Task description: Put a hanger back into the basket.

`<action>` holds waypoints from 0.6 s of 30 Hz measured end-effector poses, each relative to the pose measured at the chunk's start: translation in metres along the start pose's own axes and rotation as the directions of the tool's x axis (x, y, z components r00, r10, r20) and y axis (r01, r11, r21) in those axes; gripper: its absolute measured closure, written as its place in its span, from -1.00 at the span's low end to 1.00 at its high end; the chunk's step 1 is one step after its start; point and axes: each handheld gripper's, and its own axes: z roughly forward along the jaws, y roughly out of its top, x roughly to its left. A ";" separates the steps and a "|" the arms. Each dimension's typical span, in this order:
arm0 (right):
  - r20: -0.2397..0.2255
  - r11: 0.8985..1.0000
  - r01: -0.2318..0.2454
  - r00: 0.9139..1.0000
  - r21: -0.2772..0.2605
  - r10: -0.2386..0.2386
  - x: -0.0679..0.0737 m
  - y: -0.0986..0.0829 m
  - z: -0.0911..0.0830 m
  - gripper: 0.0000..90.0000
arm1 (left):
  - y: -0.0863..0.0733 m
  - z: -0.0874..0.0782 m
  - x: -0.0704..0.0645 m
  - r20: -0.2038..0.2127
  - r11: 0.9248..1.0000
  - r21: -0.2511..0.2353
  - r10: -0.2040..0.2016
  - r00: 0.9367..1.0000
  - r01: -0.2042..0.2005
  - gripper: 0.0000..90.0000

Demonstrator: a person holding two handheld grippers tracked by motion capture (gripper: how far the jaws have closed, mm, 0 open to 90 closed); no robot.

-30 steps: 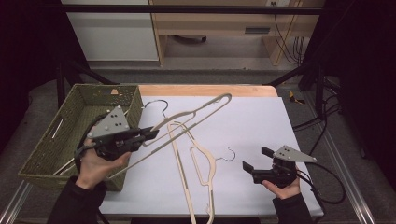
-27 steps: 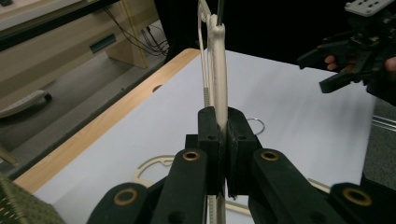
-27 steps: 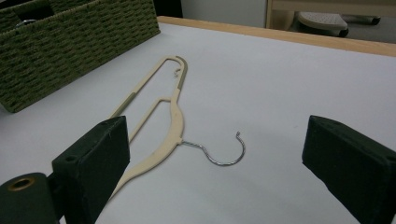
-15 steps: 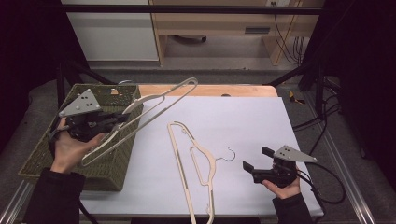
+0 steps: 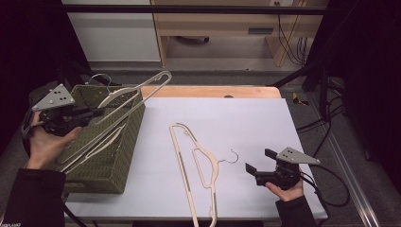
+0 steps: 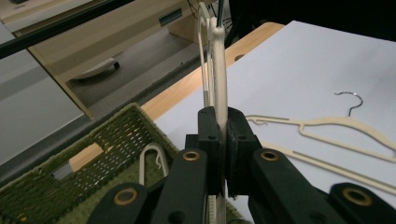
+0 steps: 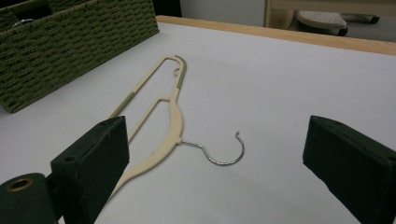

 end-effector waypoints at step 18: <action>0.010 1.000 -0.002 1.000 -0.012 0.002 -0.001 0.001 -0.001 -0.88 | -0.056 -0.011 0.047 -0.114 0.997 0.056 -0.036 0.993 0.043 0.93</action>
